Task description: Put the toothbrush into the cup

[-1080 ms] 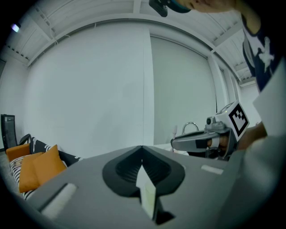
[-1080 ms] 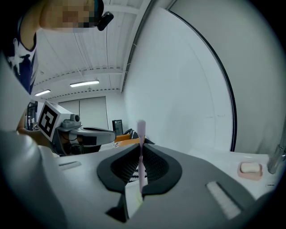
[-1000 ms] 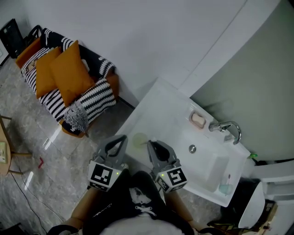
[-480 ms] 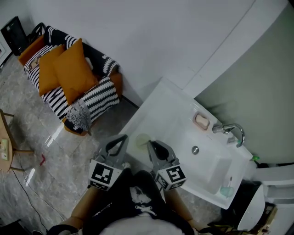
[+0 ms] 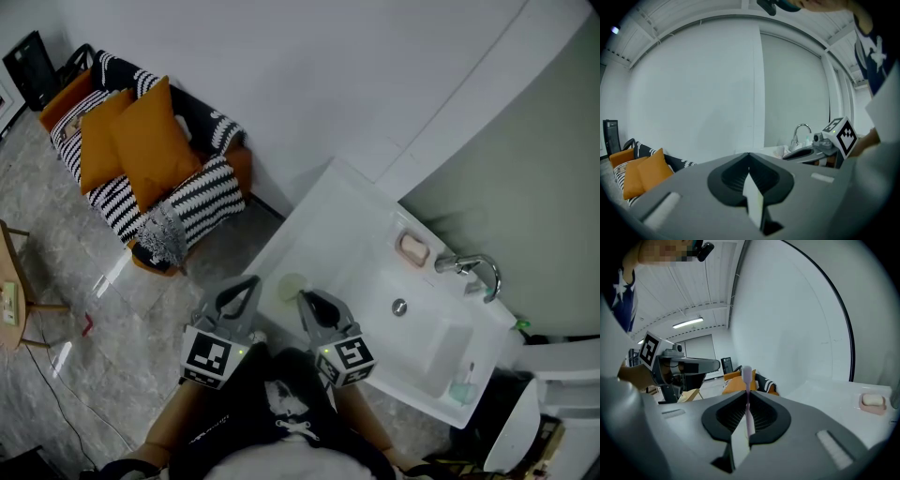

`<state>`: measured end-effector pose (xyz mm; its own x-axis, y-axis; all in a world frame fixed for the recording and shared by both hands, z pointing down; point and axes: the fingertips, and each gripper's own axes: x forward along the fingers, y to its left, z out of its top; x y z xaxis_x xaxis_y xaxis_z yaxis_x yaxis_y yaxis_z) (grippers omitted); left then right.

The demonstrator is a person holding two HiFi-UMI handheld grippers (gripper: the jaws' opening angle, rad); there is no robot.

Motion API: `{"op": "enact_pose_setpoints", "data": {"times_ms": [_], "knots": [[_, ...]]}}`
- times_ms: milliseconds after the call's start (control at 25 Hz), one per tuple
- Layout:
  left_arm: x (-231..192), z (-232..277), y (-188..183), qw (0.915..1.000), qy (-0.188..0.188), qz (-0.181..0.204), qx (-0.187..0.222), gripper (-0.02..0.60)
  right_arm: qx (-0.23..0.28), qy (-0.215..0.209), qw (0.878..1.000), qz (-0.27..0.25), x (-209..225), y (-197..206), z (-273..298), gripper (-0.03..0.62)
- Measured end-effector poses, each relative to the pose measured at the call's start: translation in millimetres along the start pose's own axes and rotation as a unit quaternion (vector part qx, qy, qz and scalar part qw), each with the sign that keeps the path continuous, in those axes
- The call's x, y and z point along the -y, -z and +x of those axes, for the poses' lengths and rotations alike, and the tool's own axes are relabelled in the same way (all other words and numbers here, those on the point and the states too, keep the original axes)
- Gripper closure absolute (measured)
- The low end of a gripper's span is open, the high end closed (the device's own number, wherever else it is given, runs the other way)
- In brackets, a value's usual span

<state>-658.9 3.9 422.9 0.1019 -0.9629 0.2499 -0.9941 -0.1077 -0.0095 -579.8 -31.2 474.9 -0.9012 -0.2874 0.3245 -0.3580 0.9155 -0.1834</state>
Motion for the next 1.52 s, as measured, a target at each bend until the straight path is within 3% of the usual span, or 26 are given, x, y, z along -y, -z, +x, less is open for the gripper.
{"op": "enact_pose_setpoints", "data": {"times_ms": [920,1200,1520], "knots": [[6,0,11,0.9999,0.007,-0.009,-0.010,0.581,-0.044,0.002,0.998,0.037,6,46,5,0.565],[8,4,13,0.9998,0.012,-0.009,-0.011,0.581,-0.053,-0.001,0.996,0.073,11,57,6,0.559],[9,7,15,0.9997,0.015,-0.012,-0.015,0.581,-0.041,-0.001,0.986,0.161,22,65,6,0.549]]}}
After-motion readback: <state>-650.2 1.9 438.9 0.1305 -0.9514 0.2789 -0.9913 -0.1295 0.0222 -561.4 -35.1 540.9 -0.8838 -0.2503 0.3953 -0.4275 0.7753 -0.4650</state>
